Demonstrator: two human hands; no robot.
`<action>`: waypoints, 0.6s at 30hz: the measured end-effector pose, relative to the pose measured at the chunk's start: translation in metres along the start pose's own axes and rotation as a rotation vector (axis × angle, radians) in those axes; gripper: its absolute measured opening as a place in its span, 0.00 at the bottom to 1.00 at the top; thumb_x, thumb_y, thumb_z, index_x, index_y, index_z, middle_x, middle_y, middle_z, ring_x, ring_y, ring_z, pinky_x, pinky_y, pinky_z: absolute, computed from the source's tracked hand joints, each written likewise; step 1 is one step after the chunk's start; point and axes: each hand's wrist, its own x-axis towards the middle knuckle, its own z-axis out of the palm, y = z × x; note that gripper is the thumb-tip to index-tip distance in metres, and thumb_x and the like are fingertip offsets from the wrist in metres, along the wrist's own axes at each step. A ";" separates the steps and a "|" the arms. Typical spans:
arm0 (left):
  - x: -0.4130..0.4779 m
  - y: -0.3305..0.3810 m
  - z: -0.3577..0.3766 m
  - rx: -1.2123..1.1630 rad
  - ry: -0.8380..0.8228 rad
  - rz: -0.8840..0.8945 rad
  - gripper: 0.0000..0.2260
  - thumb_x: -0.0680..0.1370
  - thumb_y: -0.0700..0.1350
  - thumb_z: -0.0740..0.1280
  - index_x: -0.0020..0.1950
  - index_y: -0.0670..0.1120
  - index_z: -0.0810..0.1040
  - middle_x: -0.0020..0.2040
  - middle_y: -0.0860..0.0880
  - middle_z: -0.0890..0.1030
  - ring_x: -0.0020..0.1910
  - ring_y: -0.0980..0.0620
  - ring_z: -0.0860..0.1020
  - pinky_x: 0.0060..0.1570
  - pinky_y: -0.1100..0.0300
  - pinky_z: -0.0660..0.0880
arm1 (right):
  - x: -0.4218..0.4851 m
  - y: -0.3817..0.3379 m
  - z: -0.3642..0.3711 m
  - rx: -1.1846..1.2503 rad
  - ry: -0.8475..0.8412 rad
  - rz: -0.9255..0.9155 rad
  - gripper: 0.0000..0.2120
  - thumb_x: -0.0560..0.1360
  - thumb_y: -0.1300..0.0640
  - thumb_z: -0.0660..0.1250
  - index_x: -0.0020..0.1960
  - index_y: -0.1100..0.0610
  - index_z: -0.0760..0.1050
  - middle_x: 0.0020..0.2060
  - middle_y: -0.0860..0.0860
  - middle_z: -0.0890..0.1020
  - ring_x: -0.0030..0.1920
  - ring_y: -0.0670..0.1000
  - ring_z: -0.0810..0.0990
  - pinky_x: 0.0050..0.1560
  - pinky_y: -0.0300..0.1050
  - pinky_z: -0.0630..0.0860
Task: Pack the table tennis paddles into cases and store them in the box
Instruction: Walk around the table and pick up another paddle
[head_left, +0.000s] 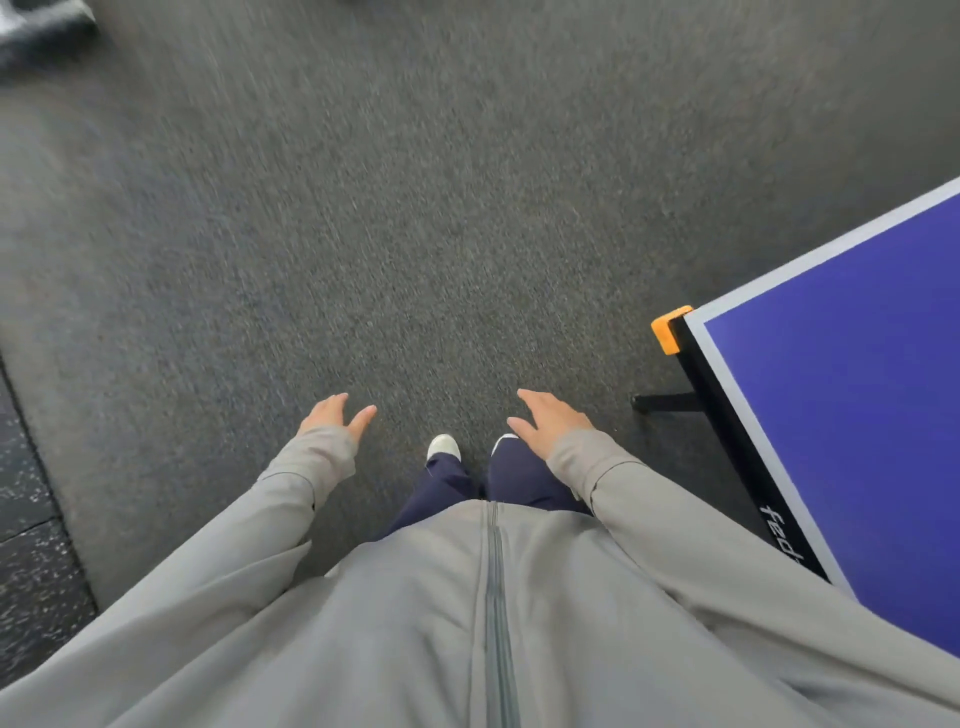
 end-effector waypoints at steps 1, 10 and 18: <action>0.009 0.006 -0.007 0.002 -0.008 -0.004 0.29 0.78 0.56 0.61 0.75 0.43 0.61 0.74 0.42 0.64 0.72 0.43 0.64 0.71 0.53 0.59 | 0.009 -0.005 -0.009 -0.011 0.005 0.001 0.26 0.80 0.44 0.53 0.75 0.52 0.56 0.74 0.50 0.62 0.72 0.56 0.63 0.68 0.55 0.61; 0.090 0.111 -0.038 0.261 -0.123 0.110 0.29 0.79 0.58 0.58 0.75 0.43 0.60 0.77 0.45 0.56 0.76 0.47 0.54 0.74 0.55 0.50 | 0.098 0.035 -0.088 -0.007 0.022 0.173 0.27 0.80 0.41 0.51 0.75 0.50 0.54 0.76 0.47 0.57 0.76 0.52 0.51 0.73 0.60 0.51; 0.179 0.297 -0.116 0.313 -0.023 0.339 0.28 0.79 0.57 0.60 0.74 0.43 0.62 0.77 0.44 0.58 0.76 0.47 0.55 0.74 0.56 0.50 | 0.150 0.091 -0.215 0.254 0.106 0.326 0.26 0.80 0.43 0.52 0.75 0.50 0.55 0.75 0.49 0.61 0.74 0.52 0.58 0.72 0.56 0.58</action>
